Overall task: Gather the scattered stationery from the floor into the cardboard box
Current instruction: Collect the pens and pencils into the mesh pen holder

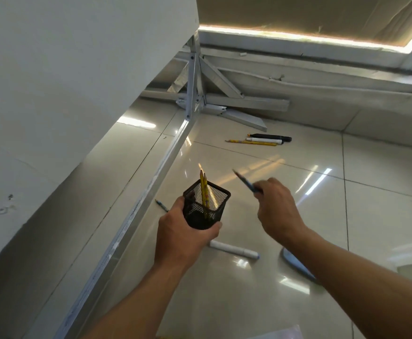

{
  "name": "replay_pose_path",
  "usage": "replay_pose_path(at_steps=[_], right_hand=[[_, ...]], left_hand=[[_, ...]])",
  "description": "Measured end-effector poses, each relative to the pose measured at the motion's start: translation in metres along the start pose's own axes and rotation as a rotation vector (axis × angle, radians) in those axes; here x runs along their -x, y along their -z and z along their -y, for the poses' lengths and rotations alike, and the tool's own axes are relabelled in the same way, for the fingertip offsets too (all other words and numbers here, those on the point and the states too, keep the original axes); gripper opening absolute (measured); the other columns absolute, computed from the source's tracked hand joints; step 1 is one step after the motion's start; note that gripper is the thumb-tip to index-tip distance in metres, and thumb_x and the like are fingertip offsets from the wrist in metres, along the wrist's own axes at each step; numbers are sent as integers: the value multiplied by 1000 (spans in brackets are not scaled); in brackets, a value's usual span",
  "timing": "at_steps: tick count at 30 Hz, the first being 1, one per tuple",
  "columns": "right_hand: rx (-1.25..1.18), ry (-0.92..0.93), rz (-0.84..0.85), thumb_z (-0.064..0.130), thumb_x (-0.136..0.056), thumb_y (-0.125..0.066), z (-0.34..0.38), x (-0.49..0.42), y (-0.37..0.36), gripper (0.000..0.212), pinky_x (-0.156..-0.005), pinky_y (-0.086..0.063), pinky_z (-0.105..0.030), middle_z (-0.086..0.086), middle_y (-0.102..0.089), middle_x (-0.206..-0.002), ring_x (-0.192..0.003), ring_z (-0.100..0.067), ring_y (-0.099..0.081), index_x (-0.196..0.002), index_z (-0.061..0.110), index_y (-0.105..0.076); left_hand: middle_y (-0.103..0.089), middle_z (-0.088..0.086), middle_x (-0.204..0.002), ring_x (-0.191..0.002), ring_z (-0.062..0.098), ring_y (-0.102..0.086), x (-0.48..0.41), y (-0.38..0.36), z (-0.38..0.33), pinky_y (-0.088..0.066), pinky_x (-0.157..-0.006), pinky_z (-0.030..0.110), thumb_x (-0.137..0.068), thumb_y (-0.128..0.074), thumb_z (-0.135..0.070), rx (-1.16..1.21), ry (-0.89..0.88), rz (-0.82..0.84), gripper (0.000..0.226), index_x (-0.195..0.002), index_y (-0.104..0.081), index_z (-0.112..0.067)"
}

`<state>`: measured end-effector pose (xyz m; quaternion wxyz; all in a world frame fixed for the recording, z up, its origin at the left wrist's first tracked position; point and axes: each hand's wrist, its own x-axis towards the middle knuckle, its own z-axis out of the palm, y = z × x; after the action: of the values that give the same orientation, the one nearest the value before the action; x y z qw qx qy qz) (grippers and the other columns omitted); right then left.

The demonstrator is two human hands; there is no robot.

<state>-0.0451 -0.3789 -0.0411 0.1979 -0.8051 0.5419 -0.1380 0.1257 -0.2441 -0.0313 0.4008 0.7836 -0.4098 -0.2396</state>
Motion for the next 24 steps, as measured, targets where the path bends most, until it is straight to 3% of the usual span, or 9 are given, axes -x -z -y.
replay_pose_path(at_steps=[3, 7, 10, 13, 18, 24], right_hand=[[-307, -14, -133, 8, -100, -58, 33, -28, 43, 16, -69, -47, -18, -2, -65, -99, -87, -14, -63, -113, 12, -66], [-689, 0, -166, 13, -99, -62, 79, -48, 83, 24, -79, -60, -24, 1, -72, -102, -87, -7, -73, -123, 10, -63], [-832, 5, -82, 11, -98, -63, 96, -45, 89, 26, -77, -62, -23, -1, -74, -99, -86, -8, -75, -124, 8, -61], [-801, 0, 16, 8, -97, -64, 94, -31, 75, 26, -73, -62, -22, -2, -74, -95, -84, -8, -75, -122, 13, -60], [-729, -74, 115, 6, -94, -69, 81, -11, 43, 26, -77, -63, -27, 0, -74, -92, -86, -9, -74, -118, 15, -64], [-658, -91, 101, 5, -88, -76, 78, -4, 23, 29, -77, -58, -20, 0, -74, -95, -91, -11, -72, -115, 13, -70]], left_hand=[[-70, -15, -105, -97, 5, -67, -4, -3, -13, -50, -64, 2, -61, -95, -39, 3, -2, -3, 71, -124, -64, -28], [-63, -20, -110, -102, 2, -61, -10, -6, -26, -50, -66, 1, -65, -93, -41, -27, -25, 5, 76, -132, -58, -29], [-67, -12, -119, -105, 5, -61, -11, -10, -28, -52, -70, 6, -66, -92, -42, -41, -26, -19, 79, -135, -57, -26], [-68, -7, -124, -112, 12, -64, -8, -12, -26, -51, -69, 6, -67, -92, -42, -63, -22, -36, 81, -137, -56, -25], [-70, -10, -117, -104, 11, -66, 6, -12, -12, -50, -63, 1, -64, -94, -39, -12, 6, -49, 78, -132, -59, -27], [-68, -14, -111, -98, 7, -65, 17, -11, 2, -48, -64, -2, -63, -94, -39, -7, 13, -44, 77, -131, -60, -28]])
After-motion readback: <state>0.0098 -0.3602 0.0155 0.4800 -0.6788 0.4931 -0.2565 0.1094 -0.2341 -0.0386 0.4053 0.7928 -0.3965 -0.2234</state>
